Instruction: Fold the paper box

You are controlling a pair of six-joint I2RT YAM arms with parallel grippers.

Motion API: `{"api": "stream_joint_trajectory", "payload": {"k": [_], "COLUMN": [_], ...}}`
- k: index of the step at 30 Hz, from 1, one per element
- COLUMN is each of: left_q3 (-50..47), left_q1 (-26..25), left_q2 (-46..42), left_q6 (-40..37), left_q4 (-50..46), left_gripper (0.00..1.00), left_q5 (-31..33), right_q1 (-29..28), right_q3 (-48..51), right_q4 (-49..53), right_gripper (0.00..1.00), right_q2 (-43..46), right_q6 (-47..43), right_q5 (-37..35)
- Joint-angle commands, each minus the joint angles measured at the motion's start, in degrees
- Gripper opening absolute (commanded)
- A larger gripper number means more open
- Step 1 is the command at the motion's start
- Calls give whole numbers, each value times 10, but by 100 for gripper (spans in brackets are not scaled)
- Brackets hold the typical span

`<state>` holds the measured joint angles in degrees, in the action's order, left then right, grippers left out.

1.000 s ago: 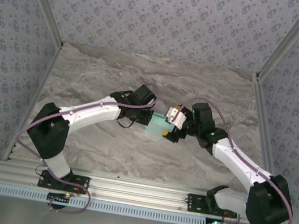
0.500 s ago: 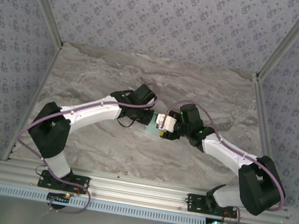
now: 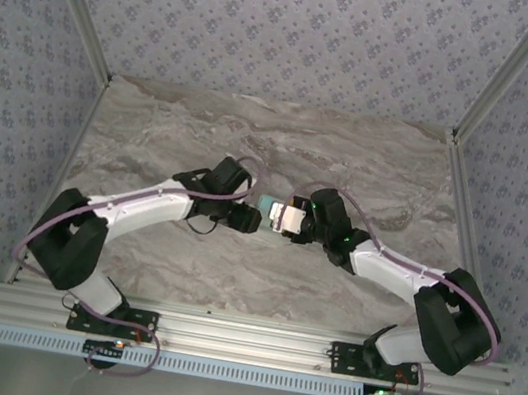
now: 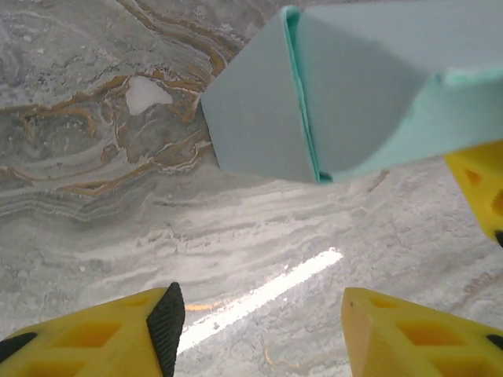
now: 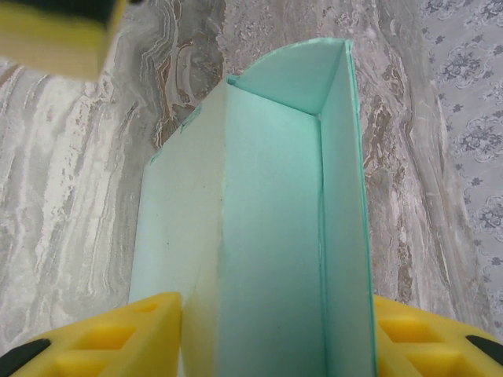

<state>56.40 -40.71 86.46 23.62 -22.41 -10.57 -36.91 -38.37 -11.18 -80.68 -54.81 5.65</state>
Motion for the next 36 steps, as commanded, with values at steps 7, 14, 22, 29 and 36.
{"api": "stream_joint_trajectory", "payload": {"k": [7,14,22,29,36], "left_q3": [-72,-30,-6,-18,12], "left_q1": [93,121,119,116,110], "left_q2": [-105,-19,72,76,74], "left_q6": [71,130,187,197,183], "left_q4": [168,224,295,309,263], "left_gripper": [69,71,71,70,69], "left_q5": [-128,-160,-203,-210,-205], "right_q1": [8,14,14,18,18], "right_q3": [23,21,19,16,12], "right_q4": [27,23,39,40,45], "right_gripper": [50,49,49,49,49], "right_q2": [-34,-45,-45,-47,-51], "right_q6": [16,29,30,34,37], "right_q5": [-2,19,27,34,37]}}
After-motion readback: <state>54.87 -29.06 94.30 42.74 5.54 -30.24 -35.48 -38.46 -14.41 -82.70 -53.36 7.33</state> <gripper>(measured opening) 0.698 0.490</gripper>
